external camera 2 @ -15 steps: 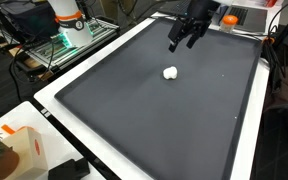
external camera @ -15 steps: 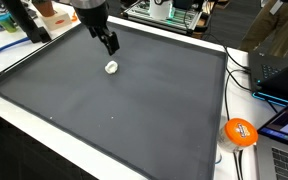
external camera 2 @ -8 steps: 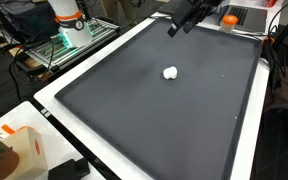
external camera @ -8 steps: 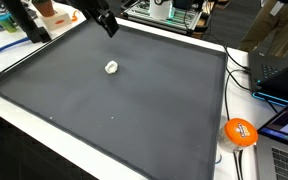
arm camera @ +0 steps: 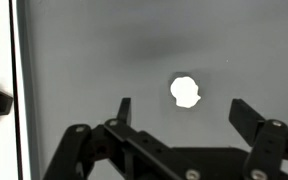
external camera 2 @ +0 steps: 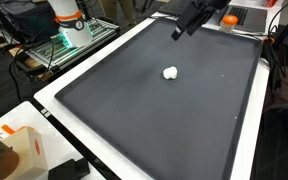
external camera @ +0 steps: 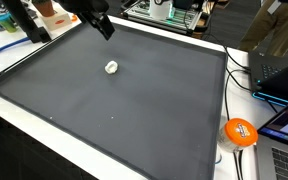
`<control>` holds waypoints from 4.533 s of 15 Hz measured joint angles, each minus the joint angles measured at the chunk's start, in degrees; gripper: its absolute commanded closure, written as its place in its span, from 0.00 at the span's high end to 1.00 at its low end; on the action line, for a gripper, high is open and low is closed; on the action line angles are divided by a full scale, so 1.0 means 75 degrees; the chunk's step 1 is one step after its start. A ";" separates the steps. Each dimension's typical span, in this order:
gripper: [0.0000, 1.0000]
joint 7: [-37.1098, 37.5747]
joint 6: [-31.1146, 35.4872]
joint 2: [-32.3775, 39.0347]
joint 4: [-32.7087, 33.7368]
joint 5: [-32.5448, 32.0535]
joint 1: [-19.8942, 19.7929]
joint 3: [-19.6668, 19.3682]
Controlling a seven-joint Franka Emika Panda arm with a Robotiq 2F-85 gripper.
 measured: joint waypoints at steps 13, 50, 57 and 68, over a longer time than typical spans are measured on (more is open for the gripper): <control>1.00 0.0641 -0.1552 0.2811 0.3692 0.1169 -0.0405 0.0033; 1.00 0.0207 -0.1909 0.4401 0.4342 0.1131 -0.0489 0.0021; 1.00 0.0184 -0.1910 0.4395 0.4466 0.1131 -0.0501 0.0021; 1.00 0.0179 -0.0248 0.3971 0.4443 0.1282 -0.0760 0.0033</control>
